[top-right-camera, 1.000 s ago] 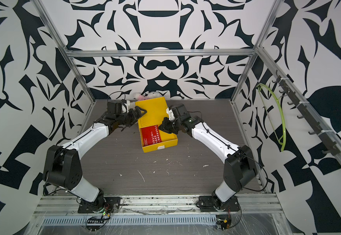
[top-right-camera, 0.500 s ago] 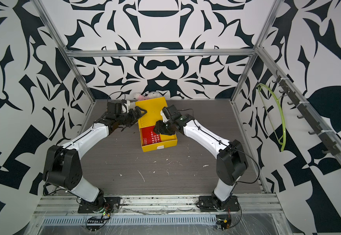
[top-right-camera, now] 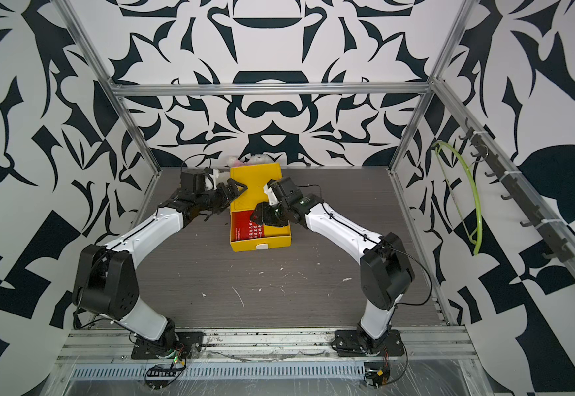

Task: Take the postcards out of the drawer
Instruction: Pick up the postcard from the drawer.

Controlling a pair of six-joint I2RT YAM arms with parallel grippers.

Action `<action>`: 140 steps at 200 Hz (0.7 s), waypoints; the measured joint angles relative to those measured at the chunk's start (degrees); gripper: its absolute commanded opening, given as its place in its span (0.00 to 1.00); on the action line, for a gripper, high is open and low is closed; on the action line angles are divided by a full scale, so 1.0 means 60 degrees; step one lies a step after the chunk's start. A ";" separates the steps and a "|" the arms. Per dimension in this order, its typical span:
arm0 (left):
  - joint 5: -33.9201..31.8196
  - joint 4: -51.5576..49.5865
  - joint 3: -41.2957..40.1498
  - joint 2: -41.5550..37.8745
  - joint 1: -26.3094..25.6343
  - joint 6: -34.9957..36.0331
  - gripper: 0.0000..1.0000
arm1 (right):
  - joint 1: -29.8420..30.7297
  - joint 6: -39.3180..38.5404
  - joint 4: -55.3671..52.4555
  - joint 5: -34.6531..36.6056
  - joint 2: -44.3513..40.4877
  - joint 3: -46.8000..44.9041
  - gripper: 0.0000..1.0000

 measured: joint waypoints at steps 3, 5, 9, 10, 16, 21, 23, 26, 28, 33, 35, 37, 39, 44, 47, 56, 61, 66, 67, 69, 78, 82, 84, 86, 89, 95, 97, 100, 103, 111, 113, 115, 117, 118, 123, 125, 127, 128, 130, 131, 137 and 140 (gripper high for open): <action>-0.0011 0.0000 -0.0004 0.0000 0.0000 0.0000 0.99 | -0.0011 0.0044 0.0127 -0.0025 -0.0029 -0.0084 0.52; -0.0011 0.0004 -0.0004 0.0000 0.0004 -0.0004 0.99 | -0.0018 0.0087 0.0219 -0.0062 -0.0047 -0.0146 0.51; -0.0011 0.0007 -0.0007 0.0000 0.0007 0.0000 0.99 | -0.0044 0.0175 0.0412 -0.0109 -0.0098 -0.0284 0.51; -0.0007 0.0007 -0.0007 0.0000 0.0007 0.0000 0.99 | -0.0047 0.0186 0.0441 -0.0120 -0.0106 -0.0306 0.51; -0.0011 0.0015 -0.0011 0.0000 0.0007 0.0000 0.99 | -0.0095 0.0288 0.0776 -0.0219 -0.0197 -0.0532 0.51; -0.0007 0.0022 -0.0015 0.0000 0.0007 0.0000 0.99 | -0.0124 0.0382 0.1042 -0.0313 -0.0288 -0.0707 0.51; -0.0007 0.0025 -0.0015 0.0000 0.0007 0.0000 0.99 | -0.0135 0.0412 0.1155 -0.0353 -0.0317 -0.0772 0.51; 0.0000 0.0029 -0.0022 0.0000 0.0007 0.0000 0.99 | -0.0153 0.0463 0.1304 -0.0412 -0.0368 -0.0849 0.51; 0.0000 0.0036 -0.0025 0.0000 0.0007 0.0000 0.99 | -0.0164 0.0499 0.1410 -0.0455 -0.0397 -0.0911 0.51; 0.0004 0.0047 -0.0033 0.0000 0.0007 -0.0004 0.99 | -0.0182 0.0579 0.1650 -0.0550 -0.0459 -0.1042 0.50; 0.0004 0.0055 -0.0036 0.0000 0.0007 -0.0004 0.99 | -0.0189 0.0623 0.1767 -0.0586 -0.0488 -0.1104 0.50; 0.0004 0.0062 -0.0040 0.0000 0.0007 0.0000 0.99 | -0.0197 0.0652 0.1865 -0.0623 -0.0510 -0.1162 0.50; 0.0004 0.0066 -0.0040 0.0000 0.0007 0.0000 0.99 | -0.0204 0.0681 0.1960 -0.0659 -0.0539 -0.1213 0.50; 0.0004 0.0069 -0.0040 0.0000 0.0007 -0.0004 0.99 | -0.0226 0.0739 0.2186 -0.0743 -0.0590 -0.1337 0.50; 0.0004 0.0069 -0.0040 0.0000 0.0007 -0.0004 0.99 | -0.0233 0.0780 0.2313 -0.0790 -0.0616 -0.1399 0.50; 0.0004 0.0069 -0.0044 0.0000 0.0007 -0.0004 0.99 | -0.0262 0.0929 0.2677 -0.0933 -0.0674 -0.1559 0.49; 0.0004 0.0069 -0.0044 0.0000 0.0007 -0.0004 0.99 | -0.0277 0.1020 0.2874 -0.1020 -0.0681 -0.1625 0.49; -0.0004 0.0073 -0.0044 0.0000 0.0011 -0.0004 0.99 | -0.0288 0.1129 0.3045 -0.1089 -0.0688 -0.1679 0.49; -0.0004 0.0073 -0.0044 0.0000 0.0011 -0.0004 0.99 | -0.0291 0.1151 0.3067 -0.1104 -0.0688 -0.1687 0.49; 0.0000 0.0073 -0.0044 0.0000 0.0011 -0.0004 0.99 | -0.0295 0.1188 0.3133 -0.1137 -0.0688 -0.1712 0.48; 0.0000 0.0076 -0.0044 -0.0004 0.0011 0.0000 0.99 | -0.0317 0.1355 0.3399 -0.1260 -0.0681 -0.1810 0.48; -0.0007 0.0073 -0.0044 -0.0004 0.0011 0.0000 0.99 | -0.0331 0.1432 0.3534 -0.1337 -0.0667 -0.1843 0.47; -0.0011 0.0076 -0.0044 -0.0004 0.0011 -0.0004 0.99 | -0.0335 0.1472 0.3577 -0.1366 -0.0663 -0.1858 0.47; -0.0018 0.0080 -0.0047 -0.0004 0.0011 0.0000 0.99 | -0.0335 0.1501 0.3614 -0.1388 -0.0663 -0.1865 0.47; -0.0029 0.0087 -0.0047 -0.0004 0.0011 -0.0004 0.99 | -0.0342 0.1570 0.3705 -0.1450 -0.0652 -0.1894 0.46; -0.0040 0.0102 -0.0047 -0.0004 0.0011 0.0000 0.99 | -0.0350 0.1665 0.3832 -0.1508 -0.0648 -0.1934 0.45; -0.0044 0.0106 -0.0051 -0.0004 0.0011 -0.0004 0.99 | -0.0353 0.1712 0.3880 -0.1526 -0.0648 -0.1949 0.44; -0.0047 0.0106 -0.0051 -0.0004 0.0011 -0.0004 0.99 | -0.0357 0.1738 0.3949 -0.1555 -0.0645 -0.1974 0.44; -0.0051 0.0109 -0.0051 -0.0004 0.0015 -0.0004 0.99 | -0.0361 0.1792 0.4007 -0.1577 -0.0641 -0.1996 0.43; -0.0047 0.0109 -0.0051 -0.0004 0.0011 0.0000 0.99 | -0.0368 0.1912 0.4116 -0.1657 -0.0623 -0.2044 0.41; -0.0036 0.0109 -0.0051 -0.0004 0.0011 0.0000 0.99 | -0.0364 0.1887 0.4146 -0.1672 -0.0612 -0.2044 0.40; -0.0033 0.0106 -0.0047 -0.0004 0.0011 0.0000 0.99 | -0.0364 0.1920 0.4171 -0.1690 -0.0590 -0.2047 0.39; -0.0029 0.0106 -0.0051 -0.0004 0.0011 0.0000 0.99 | -0.0361 0.1945 0.4189 -0.1705 -0.0576 -0.2047 0.39; -0.0022 0.0106 -0.0051 -0.0004 0.0007 0.0000 0.99 | -0.0357 0.1963 0.4204 -0.1708 -0.0561 -0.2047 0.39; 0.0004 0.0102 -0.0051 -0.0004 0.0000 -0.0004 0.99 | -0.0346 0.1949 0.4240 -0.1716 -0.0506 -0.2047 0.38; 0.0018 0.0102 -0.0051 -0.0004 -0.0004 0.0000 0.99 | -0.0346 0.1971 0.4229 -0.1712 -0.0484 -0.2047 0.38; 0.0033 0.0098 -0.0051 -0.0004 -0.0007 -0.0004 0.99 | -0.0346 0.1934 0.4218 -0.1701 -0.0455 -0.2040 0.38; 0.0040 0.0098 -0.0051 -0.0004 -0.0007 -0.0004 0.99 | -0.0346 0.1934 0.4200 -0.1698 -0.0444 -0.2040 0.38; 0.0058 0.0098 -0.0051 -0.0004 -0.0011 -0.0004 0.99 | -0.0346 0.1942 0.4189 -0.1698 -0.0426 -0.2040 0.37; 0.0062 0.0095 -0.0051 -0.0004 -0.0011 -0.0004 0.99 | -0.0346 0.1945 0.4182 -0.1694 -0.0415 -0.2040 0.37; 0.0091 0.0084 -0.0055 -0.0004 -0.0025 0.0000 0.99 | -0.0331 0.1818 0.3956 -0.1621 -0.0361 -0.1993 0.37; 0.0087 0.0069 -0.0055 -0.0004 -0.0029 0.0000 0.99 | -0.0321 0.1727 0.3865 -0.1574 -0.0350 -0.1963 0.37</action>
